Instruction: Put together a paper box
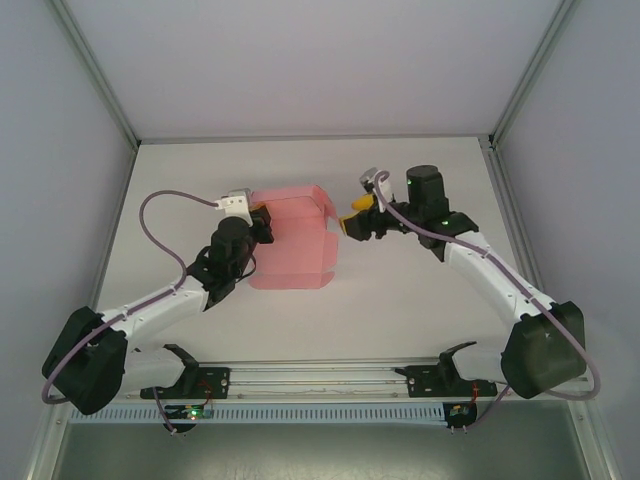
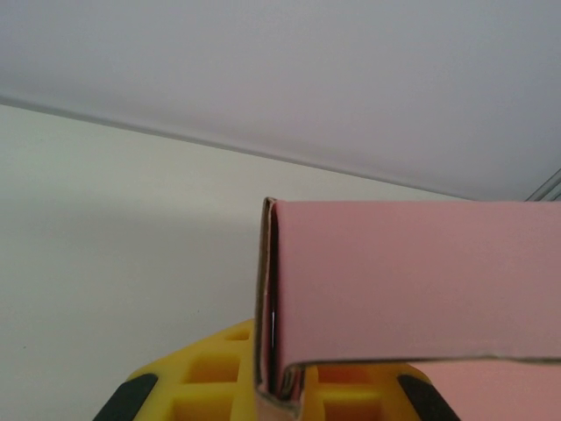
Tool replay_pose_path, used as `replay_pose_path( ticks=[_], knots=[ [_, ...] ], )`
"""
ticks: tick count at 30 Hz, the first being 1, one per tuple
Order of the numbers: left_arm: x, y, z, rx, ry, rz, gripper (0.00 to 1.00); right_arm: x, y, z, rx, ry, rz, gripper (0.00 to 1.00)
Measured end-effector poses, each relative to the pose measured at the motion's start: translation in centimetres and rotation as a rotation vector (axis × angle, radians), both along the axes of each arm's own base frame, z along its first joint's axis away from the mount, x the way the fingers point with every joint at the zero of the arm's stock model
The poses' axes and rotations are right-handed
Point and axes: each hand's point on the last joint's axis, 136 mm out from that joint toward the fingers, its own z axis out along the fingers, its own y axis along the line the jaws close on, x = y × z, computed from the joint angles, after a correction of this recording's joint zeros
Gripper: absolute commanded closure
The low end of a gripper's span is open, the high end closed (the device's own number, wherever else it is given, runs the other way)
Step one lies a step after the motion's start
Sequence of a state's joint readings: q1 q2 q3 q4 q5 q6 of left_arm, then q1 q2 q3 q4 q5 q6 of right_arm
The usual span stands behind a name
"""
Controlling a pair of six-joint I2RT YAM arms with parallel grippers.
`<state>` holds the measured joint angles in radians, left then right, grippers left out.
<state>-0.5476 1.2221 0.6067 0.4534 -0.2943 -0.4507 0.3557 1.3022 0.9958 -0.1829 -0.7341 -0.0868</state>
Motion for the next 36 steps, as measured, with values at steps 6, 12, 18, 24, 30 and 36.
replay_pose_path(
  ticks=[6,12,18,24,30,36],
  knots=[
    [0.4,-0.3,-0.1,0.005,0.012,-0.001,1.00,-1.7,3.3,0.7,0.009,-0.012,0.119,0.38],
    [0.4,-0.3,-0.6,0.015,0.028,-0.001,1.00,-2.0,5.3,0.0,-0.006,-0.009,0.158,0.42],
    [0.5,0.3,-0.9,0.025,0.041,0.013,1.00,0.4,5.7,-1.1,-0.141,-0.122,0.008,0.57],
    [1.1,0.7,-1.3,0.035,0.053,0.040,1.00,4.0,5.7,-1.5,-0.279,-0.298,-0.226,0.82],
    [1.8,0.3,-1.3,0.029,0.065,0.047,1.00,7.4,4.7,-2.1,-0.375,-0.471,-0.512,0.95],
    [2.1,0.3,-1.5,0.025,0.106,0.077,1.00,8.6,4.4,-2.4,-0.421,-0.582,-0.682,1.00]
  ],
)
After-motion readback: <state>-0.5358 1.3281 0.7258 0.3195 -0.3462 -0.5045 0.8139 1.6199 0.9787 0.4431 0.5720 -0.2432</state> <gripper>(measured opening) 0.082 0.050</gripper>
